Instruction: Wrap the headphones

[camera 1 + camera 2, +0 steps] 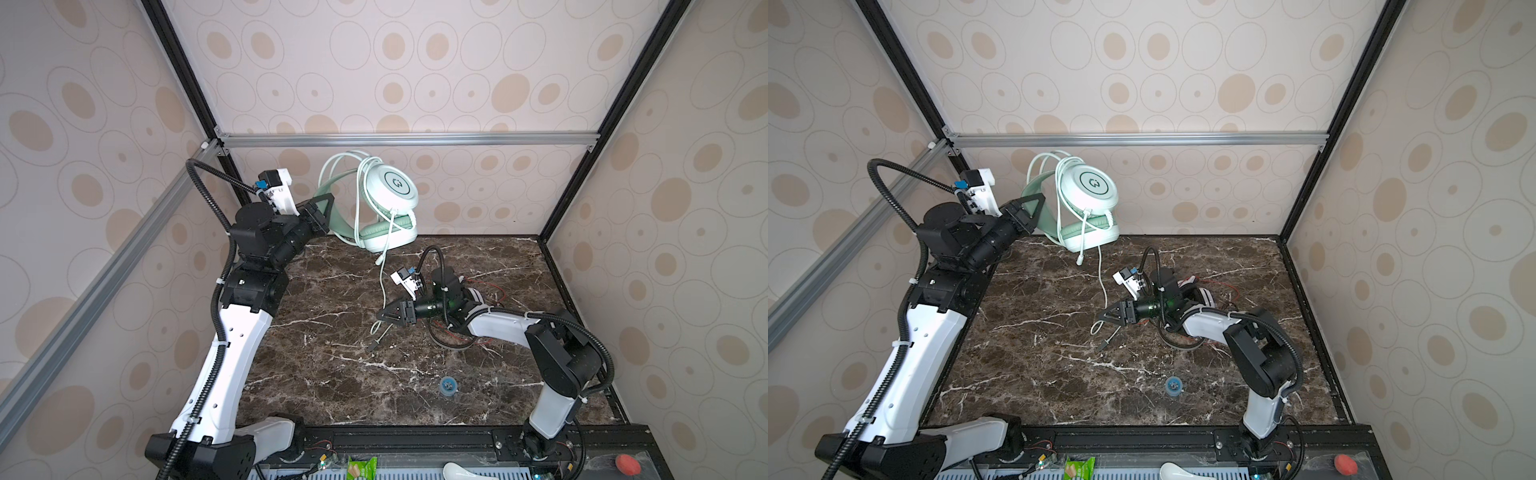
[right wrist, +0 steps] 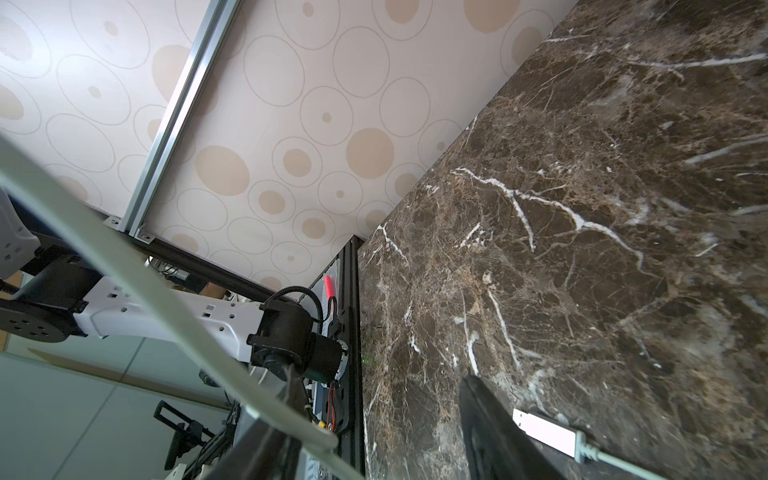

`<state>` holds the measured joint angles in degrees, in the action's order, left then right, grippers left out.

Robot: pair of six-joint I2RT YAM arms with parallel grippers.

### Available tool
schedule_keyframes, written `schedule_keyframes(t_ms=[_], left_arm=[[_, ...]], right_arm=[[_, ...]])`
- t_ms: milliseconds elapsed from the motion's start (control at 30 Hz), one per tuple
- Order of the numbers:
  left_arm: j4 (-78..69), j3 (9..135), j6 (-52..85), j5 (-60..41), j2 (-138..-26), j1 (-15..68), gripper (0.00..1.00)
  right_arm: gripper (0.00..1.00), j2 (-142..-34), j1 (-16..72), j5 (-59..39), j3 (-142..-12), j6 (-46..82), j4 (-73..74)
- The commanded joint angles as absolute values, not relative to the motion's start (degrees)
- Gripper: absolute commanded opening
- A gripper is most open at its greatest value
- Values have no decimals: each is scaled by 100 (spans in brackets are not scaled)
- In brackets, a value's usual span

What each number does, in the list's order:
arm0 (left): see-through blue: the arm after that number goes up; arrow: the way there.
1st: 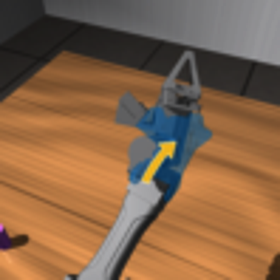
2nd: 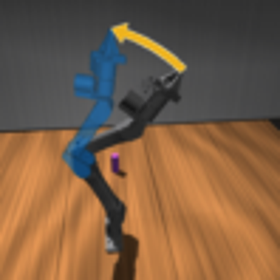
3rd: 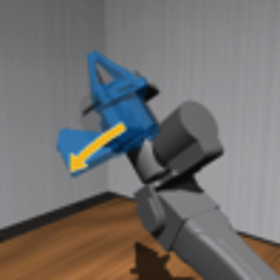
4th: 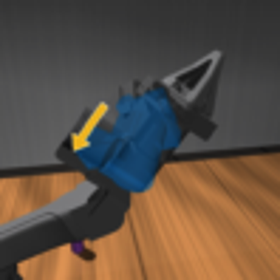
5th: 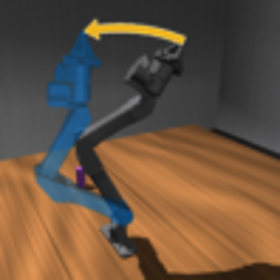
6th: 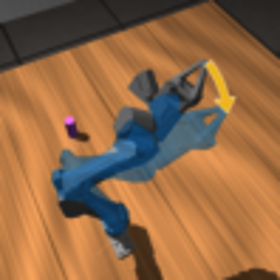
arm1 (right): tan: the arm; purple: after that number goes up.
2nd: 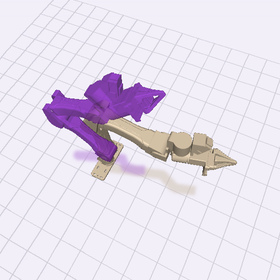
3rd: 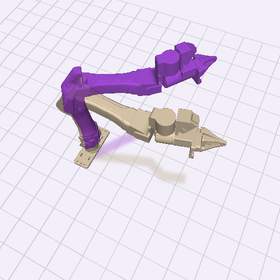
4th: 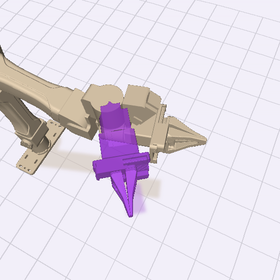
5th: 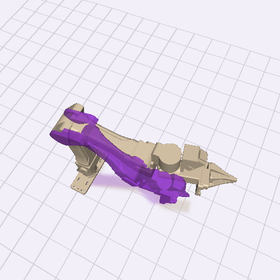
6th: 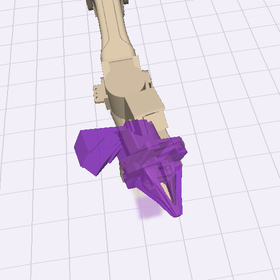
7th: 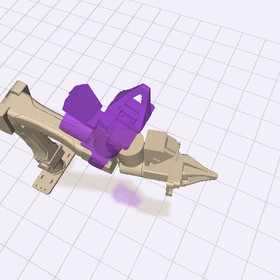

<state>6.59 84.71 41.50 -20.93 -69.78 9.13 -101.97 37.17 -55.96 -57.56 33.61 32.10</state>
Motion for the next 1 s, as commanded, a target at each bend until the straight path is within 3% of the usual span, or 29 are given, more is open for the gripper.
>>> schedule_keyframes(t_ms=[0,967], left_arm=[[343,8783,4365,-2195,-6908,792,0],[275,8554,4546,-2404,-6891,345,0]], right_arm=[[62,-9896,3753,-5757,-5594,3175,3077],[63,-10264,3801,-6050,-5684,3246,3374]])
